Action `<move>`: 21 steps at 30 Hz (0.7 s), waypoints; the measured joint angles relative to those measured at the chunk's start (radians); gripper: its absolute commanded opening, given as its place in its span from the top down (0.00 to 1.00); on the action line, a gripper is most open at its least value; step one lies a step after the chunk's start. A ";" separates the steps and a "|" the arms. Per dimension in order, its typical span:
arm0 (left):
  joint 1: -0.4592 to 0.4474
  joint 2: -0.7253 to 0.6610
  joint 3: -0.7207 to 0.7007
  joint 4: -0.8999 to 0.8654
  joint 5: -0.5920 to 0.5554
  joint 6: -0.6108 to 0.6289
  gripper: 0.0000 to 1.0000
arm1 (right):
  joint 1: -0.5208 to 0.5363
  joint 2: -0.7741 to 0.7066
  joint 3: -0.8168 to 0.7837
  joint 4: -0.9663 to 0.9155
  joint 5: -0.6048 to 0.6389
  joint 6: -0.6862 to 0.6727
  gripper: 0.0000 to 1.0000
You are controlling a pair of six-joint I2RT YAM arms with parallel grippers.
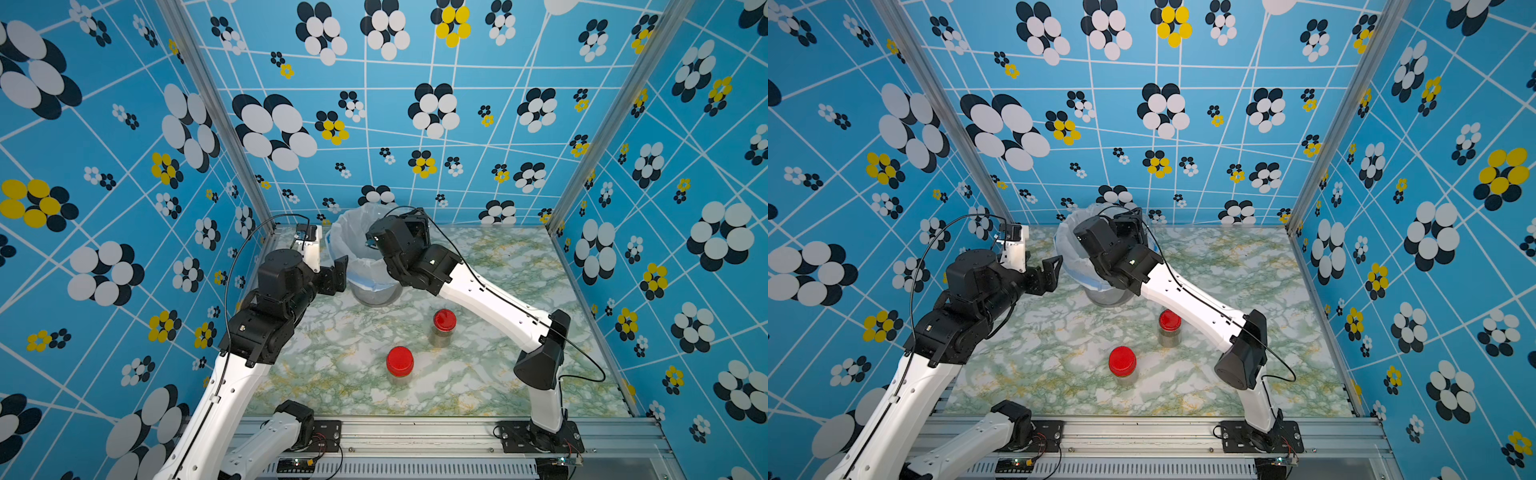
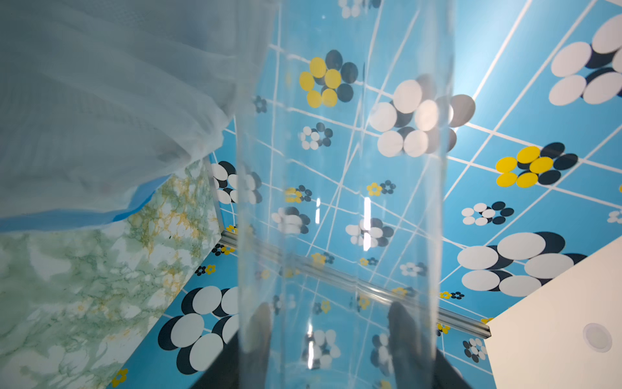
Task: Empty moldy mung beans from jars
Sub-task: Pour the moldy mung beans from the jar into the trash bin.
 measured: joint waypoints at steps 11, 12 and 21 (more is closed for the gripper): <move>0.000 0.000 -0.011 0.002 0.000 0.000 0.15 | 0.009 -0.022 -0.110 -0.056 -0.027 0.015 0.76; 0.000 0.000 -0.011 0.004 0.000 0.000 0.15 | 0.009 -0.028 -0.124 -0.058 -0.028 0.015 0.76; 0.000 0.000 -0.015 0.020 0.000 -0.001 0.15 | 0.003 -0.043 -0.124 -0.057 -0.027 -0.007 0.75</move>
